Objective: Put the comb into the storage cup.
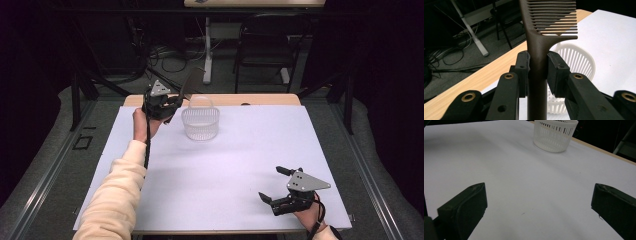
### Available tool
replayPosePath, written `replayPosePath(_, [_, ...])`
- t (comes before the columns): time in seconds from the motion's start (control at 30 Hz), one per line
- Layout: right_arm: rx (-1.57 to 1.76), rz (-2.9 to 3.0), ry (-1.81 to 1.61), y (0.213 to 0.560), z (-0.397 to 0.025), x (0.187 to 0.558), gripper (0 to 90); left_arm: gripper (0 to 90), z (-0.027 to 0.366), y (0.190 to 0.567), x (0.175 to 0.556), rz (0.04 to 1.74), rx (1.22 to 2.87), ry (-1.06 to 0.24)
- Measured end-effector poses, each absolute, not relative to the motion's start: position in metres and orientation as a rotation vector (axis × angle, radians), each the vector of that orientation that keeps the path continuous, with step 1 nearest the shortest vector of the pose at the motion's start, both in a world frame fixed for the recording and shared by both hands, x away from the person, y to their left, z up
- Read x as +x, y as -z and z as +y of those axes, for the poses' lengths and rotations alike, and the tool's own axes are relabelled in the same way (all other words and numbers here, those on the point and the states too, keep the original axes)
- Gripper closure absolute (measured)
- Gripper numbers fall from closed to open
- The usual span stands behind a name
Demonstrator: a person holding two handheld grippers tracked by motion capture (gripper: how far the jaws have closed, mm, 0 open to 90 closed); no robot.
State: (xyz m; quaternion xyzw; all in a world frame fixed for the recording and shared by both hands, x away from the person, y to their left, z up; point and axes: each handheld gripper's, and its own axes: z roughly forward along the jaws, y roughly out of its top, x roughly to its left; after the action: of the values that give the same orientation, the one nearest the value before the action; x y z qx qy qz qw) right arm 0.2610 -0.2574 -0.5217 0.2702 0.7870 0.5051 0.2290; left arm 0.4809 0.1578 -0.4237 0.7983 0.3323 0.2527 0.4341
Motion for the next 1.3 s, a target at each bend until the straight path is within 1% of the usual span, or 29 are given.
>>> replayPosePath(1.3, [0.741, 2.17, -1.393, 0.522, -0.257, 0.261, 0.0, 72.3, 0.131, 0.43, 0.498, 0.751, 1.941, -0.627])
